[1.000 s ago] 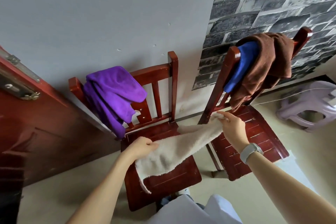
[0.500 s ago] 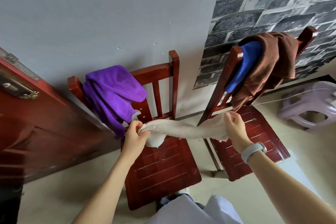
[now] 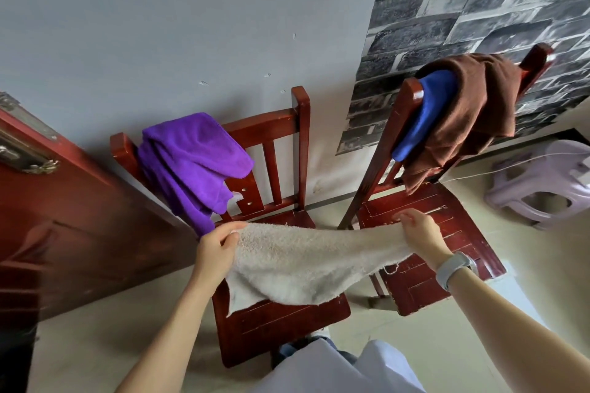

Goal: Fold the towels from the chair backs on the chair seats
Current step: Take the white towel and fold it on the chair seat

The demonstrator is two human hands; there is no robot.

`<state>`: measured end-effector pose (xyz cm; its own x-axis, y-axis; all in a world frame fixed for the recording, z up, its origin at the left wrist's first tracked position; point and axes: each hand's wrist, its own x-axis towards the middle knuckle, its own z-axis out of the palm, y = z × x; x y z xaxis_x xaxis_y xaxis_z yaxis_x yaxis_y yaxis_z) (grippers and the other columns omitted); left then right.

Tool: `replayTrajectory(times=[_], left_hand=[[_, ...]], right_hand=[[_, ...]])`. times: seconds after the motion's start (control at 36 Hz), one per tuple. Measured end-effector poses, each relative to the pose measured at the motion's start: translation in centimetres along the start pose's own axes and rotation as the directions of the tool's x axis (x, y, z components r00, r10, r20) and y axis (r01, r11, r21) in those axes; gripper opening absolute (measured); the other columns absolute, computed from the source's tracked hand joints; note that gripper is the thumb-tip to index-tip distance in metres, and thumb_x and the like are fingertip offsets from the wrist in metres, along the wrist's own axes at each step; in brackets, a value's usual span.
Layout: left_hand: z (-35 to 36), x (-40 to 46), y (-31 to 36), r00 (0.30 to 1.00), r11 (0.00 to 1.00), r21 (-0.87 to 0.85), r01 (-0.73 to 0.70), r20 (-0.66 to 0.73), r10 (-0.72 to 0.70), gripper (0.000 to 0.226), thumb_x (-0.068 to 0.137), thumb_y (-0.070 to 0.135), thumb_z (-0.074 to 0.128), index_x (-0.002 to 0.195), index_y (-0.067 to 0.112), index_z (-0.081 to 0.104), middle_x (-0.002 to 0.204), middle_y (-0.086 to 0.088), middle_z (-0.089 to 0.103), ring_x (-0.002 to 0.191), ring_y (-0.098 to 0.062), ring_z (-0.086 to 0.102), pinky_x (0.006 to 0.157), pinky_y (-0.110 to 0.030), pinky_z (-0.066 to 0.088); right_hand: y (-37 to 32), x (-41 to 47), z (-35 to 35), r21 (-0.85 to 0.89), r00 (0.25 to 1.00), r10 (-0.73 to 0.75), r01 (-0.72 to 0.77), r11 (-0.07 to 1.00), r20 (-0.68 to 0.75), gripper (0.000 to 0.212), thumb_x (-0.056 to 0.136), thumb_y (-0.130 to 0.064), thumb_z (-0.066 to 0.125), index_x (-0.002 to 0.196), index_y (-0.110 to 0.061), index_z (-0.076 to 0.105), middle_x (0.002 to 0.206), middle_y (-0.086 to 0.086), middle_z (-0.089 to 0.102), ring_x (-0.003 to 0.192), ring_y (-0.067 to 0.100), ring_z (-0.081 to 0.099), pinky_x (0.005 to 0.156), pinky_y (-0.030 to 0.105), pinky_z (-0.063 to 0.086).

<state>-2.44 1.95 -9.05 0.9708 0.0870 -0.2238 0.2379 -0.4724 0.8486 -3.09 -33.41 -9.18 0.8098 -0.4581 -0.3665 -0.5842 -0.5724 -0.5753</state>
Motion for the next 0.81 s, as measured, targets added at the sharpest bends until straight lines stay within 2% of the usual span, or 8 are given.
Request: replayTrajectory(times=[0.08,0.14,0.22,0.39,0.5,0.61,0.72,0.81], left_hand=[[-0.2,0.1,0.3,0.999,0.995,-0.103,0.009,-0.038,-0.013,0.029,0.087,-0.002,0.054,0.097,0.022,0.068,0.097,0.009,0.067,0.095,0.001,0.059,0.083,-0.013,0.042],[-0.4,0.1,0.4,0.996,0.976,-0.21,0.064,-0.041,-0.074,0.029,0.086,-0.002,0.056,0.098,0.022,0.066,0.099,0.003,0.067,0.093,-0.002,0.06,0.085,-0.02,0.045],[-0.8,-0.2,0.0,0.988,0.948,-0.284,0.145,-0.002,-0.152,0.028,0.085,0.0,0.06,0.102,0.021,0.066,0.102,-0.001,0.066,0.097,-0.012,0.061,0.089,-0.03,0.048],[-1.4,-0.9,-1.8,0.99,0.98,-0.137,0.143,0.01,-0.143,0.038,0.081,0.002,0.065,0.116,0.015,0.062,0.107,-0.001,0.062,0.096,-0.013,0.06,0.071,-0.01,0.047],[-1.5,-1.3,-3.2,0.994,0.987,0.144,0.077,0.069,-0.087,0.047,0.079,0.01,0.069,0.124,0.014,0.056,0.119,-0.002,0.049,0.102,-0.018,0.054,0.079,-0.023,0.045],[-1.5,-1.9,-4.8,0.971,0.96,0.27,0.069,0.203,-0.127,0.063,0.073,0.017,0.077,0.13,0.015,0.049,0.124,-0.001,0.042,0.106,-0.01,0.042,0.088,-0.023,0.037],[-1.2,-2.3,-6.5,0.922,0.915,0.401,0.042,0.336,-0.19,0.078,0.069,0.021,0.079,0.136,0.014,0.04,0.124,0.001,0.035,0.105,-0.009,0.04,0.089,-0.019,0.033],[-1.0,-2.7,-7.6,0.889,0.891,0.454,0.005,0.406,-0.212,0.074,0.071,0.018,0.077,0.136,0.013,0.042,0.118,0.002,0.034,0.11,-0.013,0.044,0.092,-0.017,0.031]], right_hand=[[-0.1,0.1,0.0,0.225,0.985,0.094,-0.125,0.966,0.145,0.03,0.095,-0.021,0.044,0.122,-0.009,0.052,0.116,0.013,0.057,0.104,0.029,0.056,0.086,0.044,0.05],[0.0,0.0,-0.1,0.545,0.904,0.131,-0.356,0.759,0.407,0.043,0.092,-0.01,0.05,0.133,-0.015,0.039,0.115,0.016,0.055,0.105,0.031,0.057,0.084,0.047,0.051],[0.0,-0.2,0.0,0.701,0.826,0.075,-0.518,0.491,0.558,0.061,0.085,0.013,0.047,0.14,-0.008,0.03,0.118,0.022,0.053,0.104,0.031,0.058,0.077,0.04,0.053],[0.1,-1.7,1.0,0.513,0.887,0.124,-0.365,0.777,0.444,0.022,0.087,0.009,0.05,0.107,0.01,0.06,0.09,0.014,0.061,0.077,0.019,0.058,0.055,0.016,0.054],[0.3,-2.4,1.7,0.362,0.939,0.124,-0.243,0.9,0.322,0.019,0.091,0.0,0.044,0.087,-0.005,0.062,0.095,0.015,0.057,0.087,0.028,0.059,0.073,0.037,0.058],[0.9,-3.3,2.8,0.138,0.963,0.061,-0.1,0.985,0.263,0.021,0.092,-0.002,0.037,0.09,-0.006,0.058,0.1,0.016,0.055,0.093,0.032,0.056,0.08,0.054,0.053],[2.1,-3.9,3.8,0.118,0.962,-0.032,0.0,0.993,0.271,0.023,0.094,-0.011,0.043,0.112,-0.01,0.057,0.114,0.013,0.058,0.099,0.023,0.055,0.085,0.039,0.05],[2.9,-4.3,3.9,0.106,0.926,-0.056,0.017,0.994,0.373,0.025,0.093,-0.022,0.051,0.116,-0.016,0.057,0.112,0.01,0.06,0.091,0.019,0.057,0.07,0.025,0.049]])
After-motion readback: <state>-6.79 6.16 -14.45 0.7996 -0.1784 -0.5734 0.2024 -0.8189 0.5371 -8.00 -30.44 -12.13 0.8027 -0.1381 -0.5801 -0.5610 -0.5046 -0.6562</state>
